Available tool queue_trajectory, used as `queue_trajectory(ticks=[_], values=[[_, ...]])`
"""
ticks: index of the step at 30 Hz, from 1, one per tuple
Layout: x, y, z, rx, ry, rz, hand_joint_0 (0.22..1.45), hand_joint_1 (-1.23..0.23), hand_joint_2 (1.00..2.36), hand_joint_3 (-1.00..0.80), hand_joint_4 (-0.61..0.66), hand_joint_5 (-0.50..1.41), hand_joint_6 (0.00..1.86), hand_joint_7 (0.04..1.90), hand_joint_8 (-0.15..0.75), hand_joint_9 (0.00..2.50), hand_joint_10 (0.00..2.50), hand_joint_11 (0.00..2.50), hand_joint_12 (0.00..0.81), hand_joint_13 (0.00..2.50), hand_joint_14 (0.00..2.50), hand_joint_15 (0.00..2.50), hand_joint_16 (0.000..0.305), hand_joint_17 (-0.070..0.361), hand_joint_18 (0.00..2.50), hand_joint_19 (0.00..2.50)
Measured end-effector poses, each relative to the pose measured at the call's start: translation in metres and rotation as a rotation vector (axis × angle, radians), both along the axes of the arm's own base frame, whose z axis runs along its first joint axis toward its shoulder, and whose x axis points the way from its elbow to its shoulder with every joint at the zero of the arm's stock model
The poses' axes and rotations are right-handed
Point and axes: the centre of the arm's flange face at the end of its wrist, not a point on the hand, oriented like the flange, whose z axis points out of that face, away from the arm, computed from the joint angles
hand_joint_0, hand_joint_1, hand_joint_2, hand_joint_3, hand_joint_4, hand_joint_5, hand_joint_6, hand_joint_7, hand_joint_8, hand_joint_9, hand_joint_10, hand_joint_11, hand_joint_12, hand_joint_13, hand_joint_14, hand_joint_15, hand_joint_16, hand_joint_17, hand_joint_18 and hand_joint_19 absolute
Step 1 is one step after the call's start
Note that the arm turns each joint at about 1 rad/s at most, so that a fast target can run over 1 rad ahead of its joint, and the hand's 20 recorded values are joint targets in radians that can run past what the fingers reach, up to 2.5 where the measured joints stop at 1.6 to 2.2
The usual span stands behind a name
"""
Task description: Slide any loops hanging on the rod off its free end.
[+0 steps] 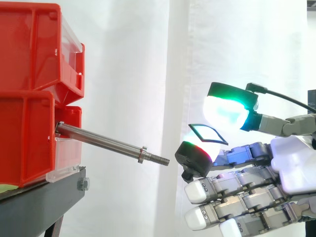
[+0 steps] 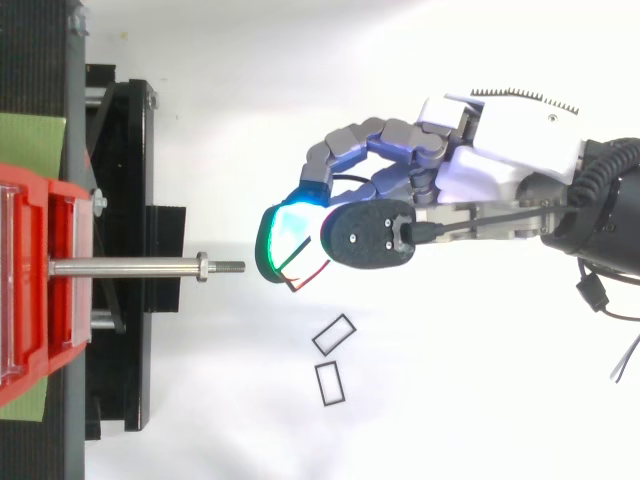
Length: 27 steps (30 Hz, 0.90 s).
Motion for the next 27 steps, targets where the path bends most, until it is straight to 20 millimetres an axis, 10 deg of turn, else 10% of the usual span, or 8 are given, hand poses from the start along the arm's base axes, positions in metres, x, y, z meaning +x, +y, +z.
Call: queue_trajectory(ticks=[27], values=[[0.0059, -0.0057, 0.0045, -0.172, -0.019, -0.026, 0.63, -0.74, 1.01, -0.31, 0.06, -0.16, 0.90, 0.93, 0.243, 0.76, 0.00, 0.15, 0.349, 0.62, 0.00, 0.10, 0.047, 0.106, 0.68, 0.29]])
